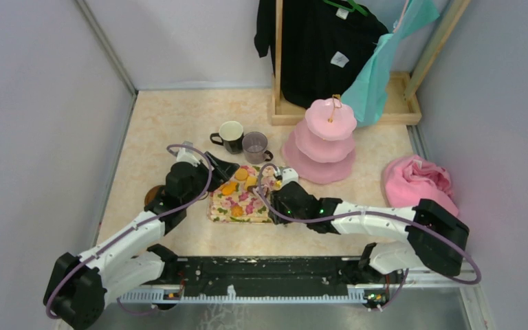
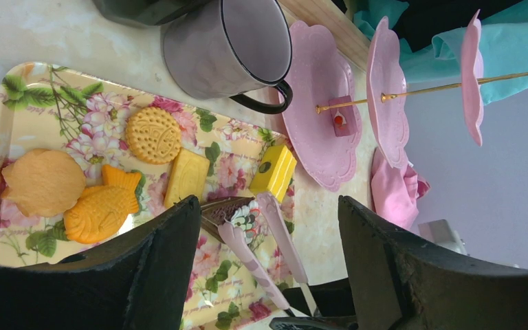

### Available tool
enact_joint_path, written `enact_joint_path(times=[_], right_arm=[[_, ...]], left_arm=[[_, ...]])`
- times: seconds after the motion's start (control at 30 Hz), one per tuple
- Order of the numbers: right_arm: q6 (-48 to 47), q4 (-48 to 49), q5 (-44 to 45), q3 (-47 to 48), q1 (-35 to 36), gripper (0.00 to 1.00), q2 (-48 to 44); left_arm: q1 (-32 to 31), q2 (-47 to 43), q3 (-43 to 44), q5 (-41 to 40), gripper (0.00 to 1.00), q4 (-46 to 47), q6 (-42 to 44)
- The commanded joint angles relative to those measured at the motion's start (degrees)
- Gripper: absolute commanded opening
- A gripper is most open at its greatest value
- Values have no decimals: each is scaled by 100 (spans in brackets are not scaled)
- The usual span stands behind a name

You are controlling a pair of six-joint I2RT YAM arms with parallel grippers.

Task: Serve the afternoon tea
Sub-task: Pick up the desert from the tray.

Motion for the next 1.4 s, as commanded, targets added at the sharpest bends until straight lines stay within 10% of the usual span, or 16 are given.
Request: enact_joint_path(times=[0.0, 0.87, 1.37], right_arm=[[-87, -2, 113, 171, 112, 0, -458], [-19, -1186, 1628, 332, 311, 0, -1783], [-48, -582, 1724, 156, -721, 0, -1559]], left_arm=[[29, -105, 74, 23, 78, 0, 54], [33, -86, 28, 33, 78, 74, 42], [29, 4, 59, 105, 78, 163, 50]])
